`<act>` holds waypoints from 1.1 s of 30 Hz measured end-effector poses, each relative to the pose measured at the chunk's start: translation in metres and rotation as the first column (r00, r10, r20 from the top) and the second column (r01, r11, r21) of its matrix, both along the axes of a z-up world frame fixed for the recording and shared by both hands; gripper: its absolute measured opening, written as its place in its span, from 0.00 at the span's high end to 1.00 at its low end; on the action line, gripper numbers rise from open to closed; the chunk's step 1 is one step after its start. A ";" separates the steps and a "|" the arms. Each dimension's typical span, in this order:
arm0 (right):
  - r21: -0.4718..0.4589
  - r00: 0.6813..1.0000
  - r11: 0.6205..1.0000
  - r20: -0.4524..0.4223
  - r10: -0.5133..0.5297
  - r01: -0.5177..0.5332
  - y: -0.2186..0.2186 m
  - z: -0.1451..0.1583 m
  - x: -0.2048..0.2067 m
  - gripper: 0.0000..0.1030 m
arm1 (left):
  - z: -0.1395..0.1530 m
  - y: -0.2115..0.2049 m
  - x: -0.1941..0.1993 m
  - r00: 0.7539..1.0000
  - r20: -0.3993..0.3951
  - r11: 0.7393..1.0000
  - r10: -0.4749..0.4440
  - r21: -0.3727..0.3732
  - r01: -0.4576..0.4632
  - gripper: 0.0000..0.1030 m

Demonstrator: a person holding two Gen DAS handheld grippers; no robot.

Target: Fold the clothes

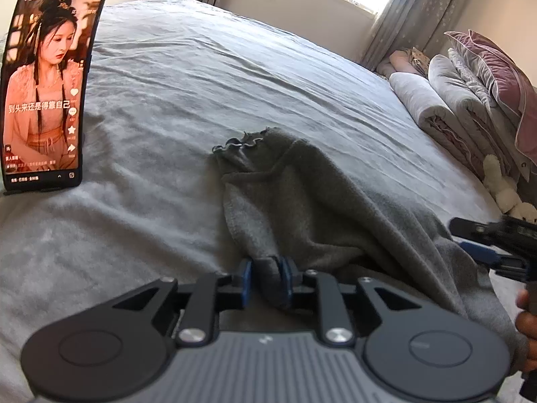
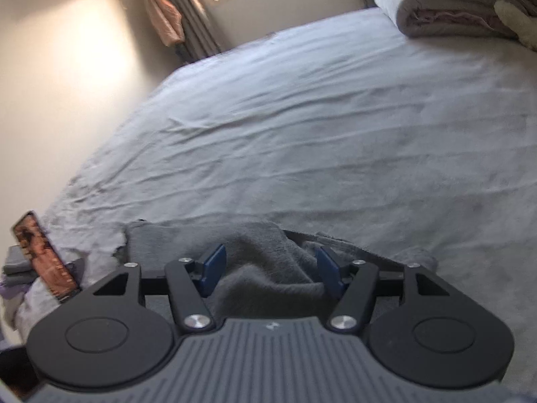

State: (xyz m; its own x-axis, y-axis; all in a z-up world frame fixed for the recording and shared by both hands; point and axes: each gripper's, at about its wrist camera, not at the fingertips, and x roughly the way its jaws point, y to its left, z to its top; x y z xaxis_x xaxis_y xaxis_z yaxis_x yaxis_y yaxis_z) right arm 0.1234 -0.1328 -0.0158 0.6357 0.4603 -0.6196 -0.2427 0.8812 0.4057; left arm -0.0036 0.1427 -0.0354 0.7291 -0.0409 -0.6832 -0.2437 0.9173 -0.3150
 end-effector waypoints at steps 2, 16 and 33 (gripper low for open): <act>0.003 1.000 1.000 -0.007 -0.004 0.004 0.004 -0.005 0.003 0.37 | 0.000 -0.001 0.001 1.000 0.003 1.000 -0.007 0.011 0.007 0.78; 0.079 0.977 0.978 0.108 0.187 -0.195 0.024 0.032 -0.040 0.90 | 0.007 0.014 -0.003 1.000 0.009 0.993 -0.016 -0.113 0.017 0.54; -0.141 0.852 0.843 -0.011 0.523 -0.519 0.097 0.003 -0.094 0.90 | 0.009 0.010 0.001 0.992 0.089 0.928 -0.090 -0.355 0.116 0.54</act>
State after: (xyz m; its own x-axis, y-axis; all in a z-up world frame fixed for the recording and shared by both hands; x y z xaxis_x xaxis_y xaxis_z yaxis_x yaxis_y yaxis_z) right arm 0.0292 -0.0356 -0.0131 0.3430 0.6428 -0.6850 -0.6905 0.6669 0.2800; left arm -0.0029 0.1527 -0.0261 0.7530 -0.3509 -0.5567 -0.1196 0.7589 -0.6401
